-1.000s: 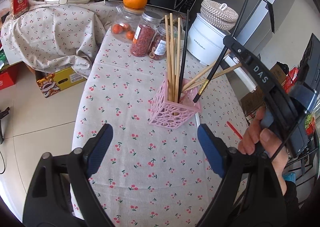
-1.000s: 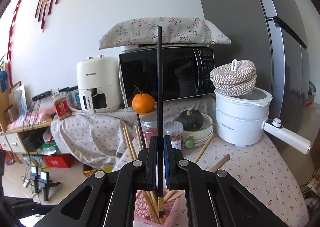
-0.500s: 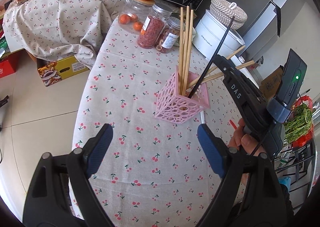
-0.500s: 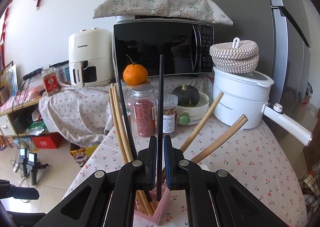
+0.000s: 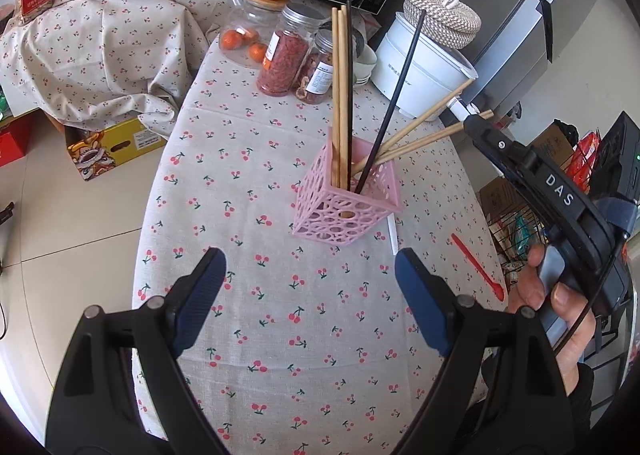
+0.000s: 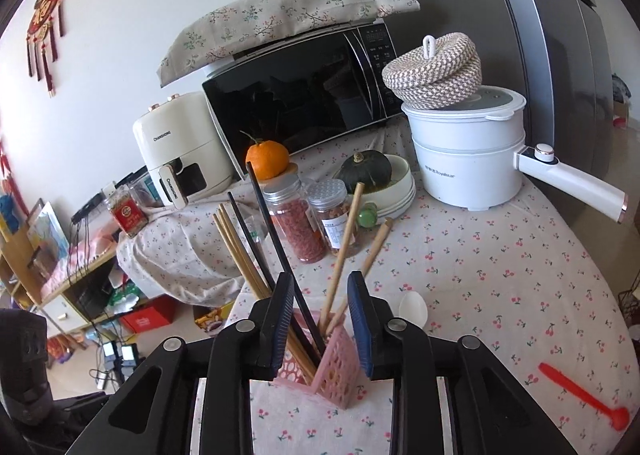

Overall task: Organize utensils
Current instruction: 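Move both open grippers toward the white and red spoons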

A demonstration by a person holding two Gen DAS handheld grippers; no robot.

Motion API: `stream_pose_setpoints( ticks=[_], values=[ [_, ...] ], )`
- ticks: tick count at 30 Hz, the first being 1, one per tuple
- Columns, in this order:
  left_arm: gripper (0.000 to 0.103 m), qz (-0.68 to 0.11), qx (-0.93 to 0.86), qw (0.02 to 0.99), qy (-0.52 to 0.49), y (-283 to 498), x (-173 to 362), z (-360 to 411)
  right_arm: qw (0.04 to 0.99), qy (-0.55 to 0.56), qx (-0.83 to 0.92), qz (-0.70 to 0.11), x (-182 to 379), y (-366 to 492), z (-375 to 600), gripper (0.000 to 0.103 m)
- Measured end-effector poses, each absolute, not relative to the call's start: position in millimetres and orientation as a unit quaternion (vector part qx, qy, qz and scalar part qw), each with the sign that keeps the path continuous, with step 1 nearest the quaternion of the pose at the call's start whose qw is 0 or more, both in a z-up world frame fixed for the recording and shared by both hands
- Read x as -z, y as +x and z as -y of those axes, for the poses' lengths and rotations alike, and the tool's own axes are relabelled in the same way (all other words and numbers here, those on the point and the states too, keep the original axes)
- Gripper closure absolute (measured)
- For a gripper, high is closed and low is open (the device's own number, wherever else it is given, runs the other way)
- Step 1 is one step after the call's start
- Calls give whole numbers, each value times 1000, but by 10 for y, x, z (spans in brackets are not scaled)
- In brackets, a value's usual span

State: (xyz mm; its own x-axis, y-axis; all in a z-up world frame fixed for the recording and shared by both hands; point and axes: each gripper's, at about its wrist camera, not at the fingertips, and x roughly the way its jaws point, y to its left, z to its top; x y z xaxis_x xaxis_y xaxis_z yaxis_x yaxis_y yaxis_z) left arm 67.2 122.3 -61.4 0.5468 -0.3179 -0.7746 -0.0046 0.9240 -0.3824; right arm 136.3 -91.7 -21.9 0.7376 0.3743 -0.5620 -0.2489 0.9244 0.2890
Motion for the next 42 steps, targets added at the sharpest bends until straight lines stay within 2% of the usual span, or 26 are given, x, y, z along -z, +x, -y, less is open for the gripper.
stream_pose_setpoints(
  ticks=[2,5,12,25,28,37,39,42],
  values=[
    [16,-466,95,863,-167,666,600,-1162,924,102,-160,-333,219,1310,1053,48],
    [12,-470,100,863,-157,667,602,-1063,920,102,-147,-348,225,1239,1263,39],
    [9,-486,107,859,-123,689,680,-758,913,92,-99,-384,280,1139,1807,26],
    [9,-515,154,842,-53,713,872,76,850,161,-18,-501,712,1074,2621,25],
    [9,-521,158,838,-46,723,926,214,839,141,-34,-524,758,1109,2645,22],
    [9,-511,134,849,-21,887,977,450,820,89,-21,-564,856,1277,2865,22],
    [11,-498,127,858,-14,961,994,508,822,69,-14,-565,848,1314,2889,22],
    [18,-482,112,869,-13,1111,1064,599,825,43,2,-563,859,1376,2929,22]
  ],
)
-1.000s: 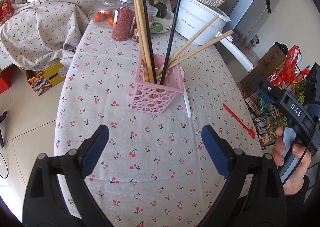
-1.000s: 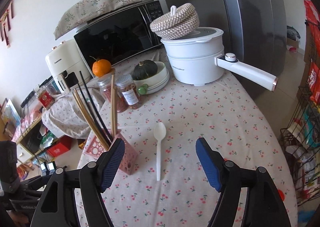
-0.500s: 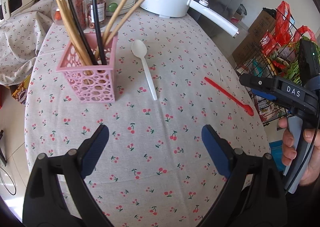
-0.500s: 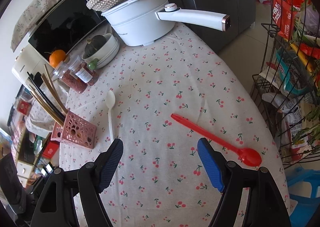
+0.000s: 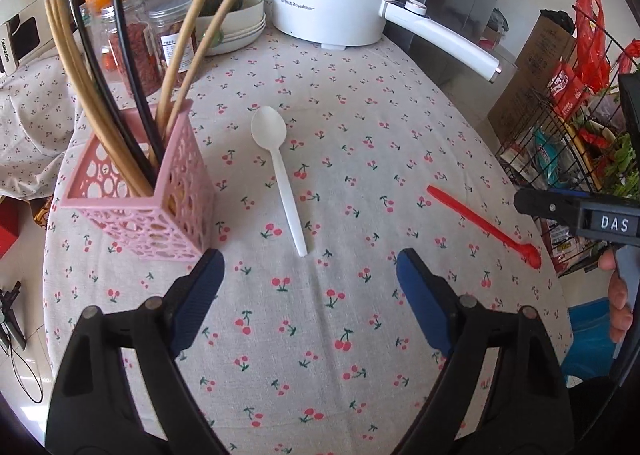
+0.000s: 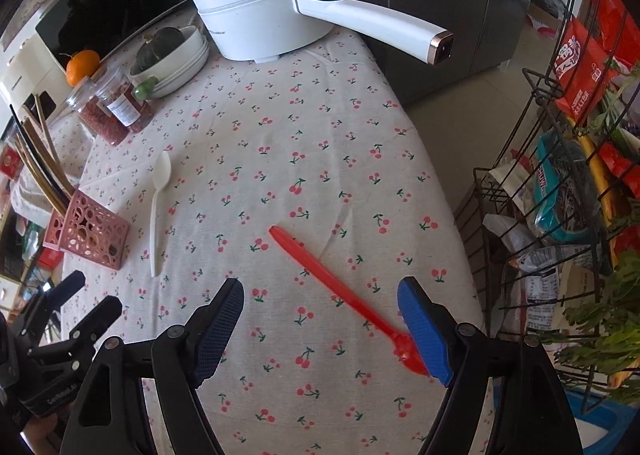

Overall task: Organize utensils
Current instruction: 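Move both open grippers toward the white and red spoons, then close the left gripper on the white spoon handle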

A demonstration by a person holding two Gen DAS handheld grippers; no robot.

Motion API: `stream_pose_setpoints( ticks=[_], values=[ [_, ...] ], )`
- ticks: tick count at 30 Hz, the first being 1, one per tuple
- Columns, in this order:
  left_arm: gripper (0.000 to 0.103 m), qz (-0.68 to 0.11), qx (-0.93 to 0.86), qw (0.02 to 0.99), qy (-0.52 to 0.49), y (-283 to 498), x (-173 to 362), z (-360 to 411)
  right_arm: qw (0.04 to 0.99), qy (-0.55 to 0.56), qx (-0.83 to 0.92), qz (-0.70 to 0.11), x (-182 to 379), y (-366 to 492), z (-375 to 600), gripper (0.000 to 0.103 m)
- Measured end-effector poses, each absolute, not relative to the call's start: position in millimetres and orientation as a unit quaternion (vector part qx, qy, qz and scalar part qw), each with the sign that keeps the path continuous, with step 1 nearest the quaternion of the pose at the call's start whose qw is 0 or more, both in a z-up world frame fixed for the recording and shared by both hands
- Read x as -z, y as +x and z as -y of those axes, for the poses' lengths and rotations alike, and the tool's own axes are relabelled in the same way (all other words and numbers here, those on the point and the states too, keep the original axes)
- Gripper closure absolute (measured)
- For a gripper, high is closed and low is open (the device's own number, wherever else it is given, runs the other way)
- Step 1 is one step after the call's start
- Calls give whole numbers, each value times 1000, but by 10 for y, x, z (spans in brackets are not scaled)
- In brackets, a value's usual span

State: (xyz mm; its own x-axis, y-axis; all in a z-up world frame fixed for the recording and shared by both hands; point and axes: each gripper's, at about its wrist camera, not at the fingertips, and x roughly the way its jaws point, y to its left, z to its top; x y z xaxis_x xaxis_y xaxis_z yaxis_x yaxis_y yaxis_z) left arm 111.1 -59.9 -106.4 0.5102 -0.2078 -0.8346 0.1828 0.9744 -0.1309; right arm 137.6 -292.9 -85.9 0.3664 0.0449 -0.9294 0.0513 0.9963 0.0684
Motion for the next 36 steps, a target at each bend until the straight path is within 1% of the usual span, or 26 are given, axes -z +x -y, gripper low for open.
stream_pose_setpoints(
  ticks=[2,4,9,12,15,16,18,19,20,27,28,29,36],
  values=[
    [26,-468,100,878,-18,1223,1132,671,822,45,5,-567,899,1413,2975,22],
    [29,-451,82,888,-22,1337,1222,743,818,53,3,-573,938,1445,3023,22],
    [30,-411,28,911,-18,1628,1418,902,816,69,6,-574,959,1494,3126,23],
    [33,-419,1,908,-16,1810,1534,930,817,85,1,-571,947,1513,3165,22],
    [47,-443,-13,896,-37,1913,1652,895,815,92,-4,-572,949,1529,3167,23],
    [58,-448,-17,893,-41,1918,1682,884,814,91,-5,-573,953,1535,3164,23],
    [68,-442,-20,896,-40,1892,1674,861,813,88,-3,-575,963,1544,3156,23],
    [81,-445,-16,894,-44,1882,1673,839,813,88,-2,-576,969,1547,3154,23],
    [92,-447,-14,893,-46,1872,1677,824,812,88,-2,-577,974,1548,3150,23],
    [93,-472,37,878,-66,1625,1603,697,807,82,4,-584,1021,1523,3139,23],
    [97,-475,47,876,-65,1557,1583,679,807,82,5,-585,1026,1515,3140,23],
    [98,-478,56,874,-61,1484,1564,663,806,80,6,-586,1029,1508,3137,23],
    [98,-511,101,852,-55,1024,1502,460,804,61,5,-592,1053,1449,3049,22]
  ],
)
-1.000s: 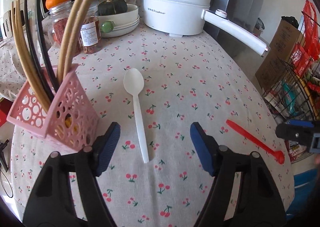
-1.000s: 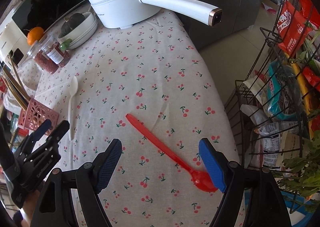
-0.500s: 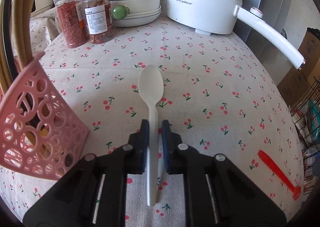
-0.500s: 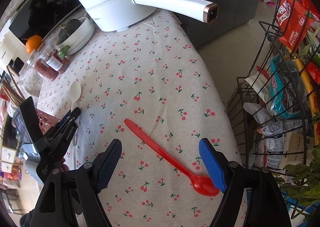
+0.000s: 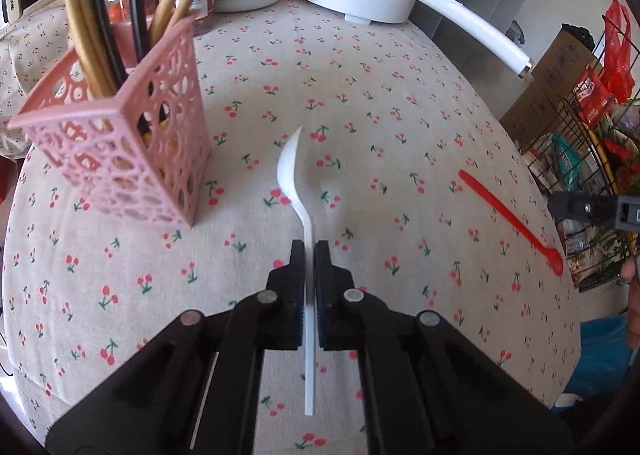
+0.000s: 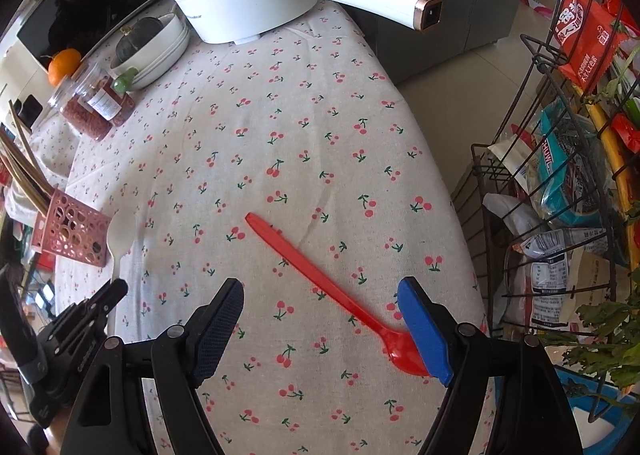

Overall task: Organize utensils
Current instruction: 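Close the left gripper on the white spoon handle, then lift the white spoon with the left gripper while the right gripper grasps the red spoon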

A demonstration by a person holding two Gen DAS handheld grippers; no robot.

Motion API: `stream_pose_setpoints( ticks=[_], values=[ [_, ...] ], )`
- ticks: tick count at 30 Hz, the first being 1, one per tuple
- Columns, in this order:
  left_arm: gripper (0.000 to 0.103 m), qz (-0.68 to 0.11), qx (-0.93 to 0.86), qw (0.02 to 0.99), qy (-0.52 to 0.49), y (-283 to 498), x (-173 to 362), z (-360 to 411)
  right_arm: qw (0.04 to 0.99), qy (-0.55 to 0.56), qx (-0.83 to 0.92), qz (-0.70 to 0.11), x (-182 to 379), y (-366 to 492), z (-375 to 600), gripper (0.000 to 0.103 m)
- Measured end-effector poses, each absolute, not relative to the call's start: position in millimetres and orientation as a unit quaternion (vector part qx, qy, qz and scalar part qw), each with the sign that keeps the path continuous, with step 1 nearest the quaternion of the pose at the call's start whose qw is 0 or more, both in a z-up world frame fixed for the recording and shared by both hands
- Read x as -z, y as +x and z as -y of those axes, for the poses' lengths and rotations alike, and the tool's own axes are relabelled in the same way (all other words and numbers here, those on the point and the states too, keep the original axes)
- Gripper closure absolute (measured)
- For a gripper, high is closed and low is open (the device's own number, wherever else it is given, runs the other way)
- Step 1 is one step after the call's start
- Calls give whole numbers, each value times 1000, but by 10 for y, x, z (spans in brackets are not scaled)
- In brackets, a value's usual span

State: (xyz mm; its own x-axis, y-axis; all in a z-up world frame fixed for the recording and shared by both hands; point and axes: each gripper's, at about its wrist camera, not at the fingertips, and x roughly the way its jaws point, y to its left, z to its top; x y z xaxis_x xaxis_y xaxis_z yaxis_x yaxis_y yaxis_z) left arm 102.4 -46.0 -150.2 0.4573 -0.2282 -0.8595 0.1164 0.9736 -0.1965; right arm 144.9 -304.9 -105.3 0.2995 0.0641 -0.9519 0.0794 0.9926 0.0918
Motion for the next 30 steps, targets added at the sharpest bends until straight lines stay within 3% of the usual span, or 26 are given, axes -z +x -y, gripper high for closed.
stream_pose_setpoints(
  ticks=[6,9,11,13,23,24,25,30],
  values=[
    [96,-559,118,819,-62,806,1563,323,802,50,0,-595,1070,1428,2967,22],
    [73,-565,115,815,-58,784,1552,291,801,48,-1,-596,1078,1432,2939,22],
    [51,-543,105,832,-46,800,1460,277,801,47,-1,-597,1079,1437,2931,22],
    [48,-528,98,843,-30,857,1385,286,801,47,-2,-597,1079,1442,2928,22],
    [48,-538,62,841,3,1325,1548,365,801,39,1,-597,1046,1418,2973,22],
    [51,-538,60,841,-1,1360,1571,362,800,35,2,-598,1043,1403,2979,22],
    [65,-539,58,840,-2,1389,1593,355,800,31,3,-599,1044,1391,2990,22],
    [66,-539,63,840,-16,1416,1613,289,784,6,9,-621,1157,1331,3053,22]
  ],
)
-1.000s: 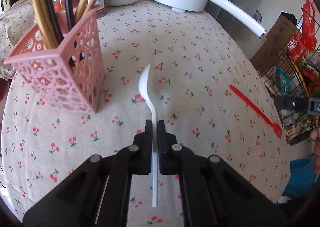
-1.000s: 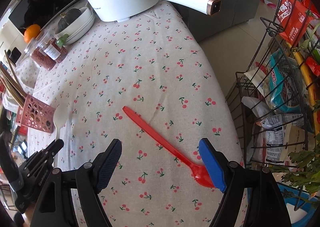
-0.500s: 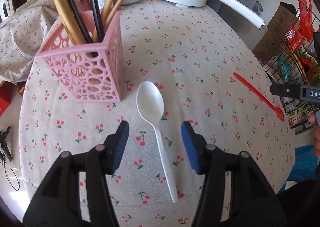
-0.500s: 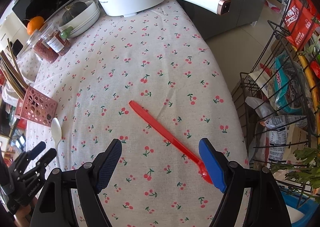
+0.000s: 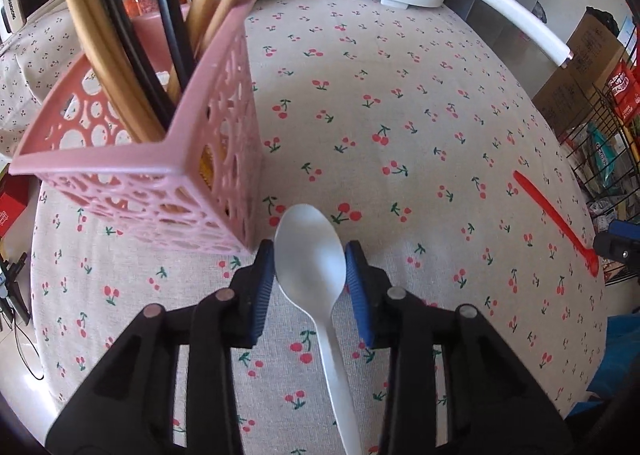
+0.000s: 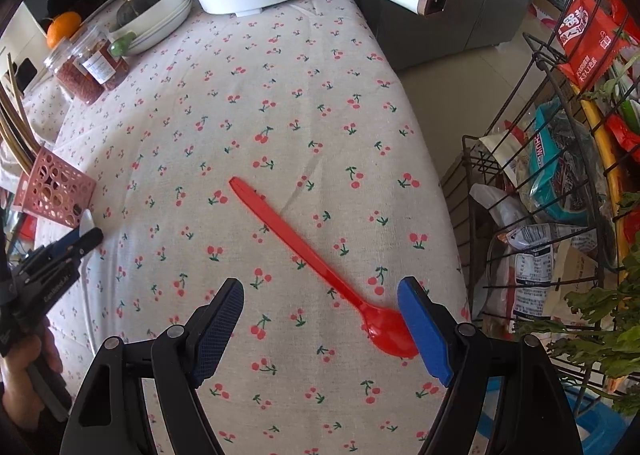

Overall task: Organize utensils
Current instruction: 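Lift the white spoon with the left gripper while the right gripper grasps the red spoon, then carry both spoons above the pink basket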

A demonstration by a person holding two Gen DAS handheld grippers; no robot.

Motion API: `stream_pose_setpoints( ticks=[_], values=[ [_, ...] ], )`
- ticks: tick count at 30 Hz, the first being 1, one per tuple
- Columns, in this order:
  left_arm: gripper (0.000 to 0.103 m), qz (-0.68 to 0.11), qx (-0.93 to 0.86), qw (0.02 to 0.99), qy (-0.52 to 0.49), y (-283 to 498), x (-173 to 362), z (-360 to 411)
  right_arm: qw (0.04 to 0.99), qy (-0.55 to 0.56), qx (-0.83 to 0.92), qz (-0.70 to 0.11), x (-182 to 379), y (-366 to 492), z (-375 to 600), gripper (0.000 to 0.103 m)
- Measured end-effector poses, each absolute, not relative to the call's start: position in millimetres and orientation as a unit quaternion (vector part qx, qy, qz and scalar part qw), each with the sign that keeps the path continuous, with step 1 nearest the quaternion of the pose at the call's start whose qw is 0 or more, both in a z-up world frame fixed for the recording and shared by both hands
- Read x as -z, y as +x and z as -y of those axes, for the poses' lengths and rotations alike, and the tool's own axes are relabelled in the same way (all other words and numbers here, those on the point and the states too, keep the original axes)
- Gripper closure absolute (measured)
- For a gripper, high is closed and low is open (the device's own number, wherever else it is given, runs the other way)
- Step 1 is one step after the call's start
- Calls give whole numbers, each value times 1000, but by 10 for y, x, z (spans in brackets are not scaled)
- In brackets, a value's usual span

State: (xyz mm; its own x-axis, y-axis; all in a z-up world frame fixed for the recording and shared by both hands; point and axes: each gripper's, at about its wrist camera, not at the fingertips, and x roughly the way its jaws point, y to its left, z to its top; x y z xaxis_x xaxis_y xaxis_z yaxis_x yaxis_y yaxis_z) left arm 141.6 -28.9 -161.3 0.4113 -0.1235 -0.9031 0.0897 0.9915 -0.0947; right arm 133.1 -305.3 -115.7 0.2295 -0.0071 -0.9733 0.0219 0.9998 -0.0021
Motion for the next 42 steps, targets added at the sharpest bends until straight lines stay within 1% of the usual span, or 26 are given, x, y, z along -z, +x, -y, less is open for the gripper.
stream_pose_setpoints(
  ticks=[8,11,13,14,16,17,18,22,24,26,29,33,36,39,42],
  values=[
    [66,-521,103,847,-28,1147,1319,237,762,-64,6,-644,1340,1204,3056,23],
    [66,-512,120,850,-30,1005,1170,215,757,-60,9,-650,1409,1201,3129,23],
    [66,-507,129,851,-35,946,1107,191,753,-46,10,-656,1466,1219,3201,25],
    [66,-505,132,852,-38,916,1088,171,752,-35,7,-658,1497,1223,3236,31],
    [66,-501,135,853,-46,875,1065,136,749,-15,1,-663,1559,1249,3306,39],
    [66,-500,137,854,-51,860,1062,116,755,-14,2,-655,1554,1254,3322,47],
    [66,-498,138,854,-54,833,1058,80,760,-13,-1,-649,1548,1263,3330,51],
    [66,-501,140,851,-67,792,1090,20,770,-15,1,-638,1543,1287,3334,73],
    [66,-501,141,851,-70,773,1097,17,771,-18,1,-636,1537,1299,3318,79],
    [65,-500,143,851,-75,756,1088,-11,772,-19,2,-635,1534,1301,3310,94],
    [65,-494,145,853,-83,733,1035,-41,772,12,-28,-635,1437,1277,3187,95],
    [65,-487,145,857,-87,724,985,-61,776,16,-84,-624,1335,1236,2849,95],
    [65,-481,144,860,-94,717,970,-83,788,40,-107,-605,1206,1213,2687,95],
    [65,-456,147,871,-110,697,862,-147,807,60,-130,-573,1023,1184,2561,95],
    [65,-416,148,889,-123,662,666,-236,824,57,-133,-547,881,1149,2448,95]
  ],
)
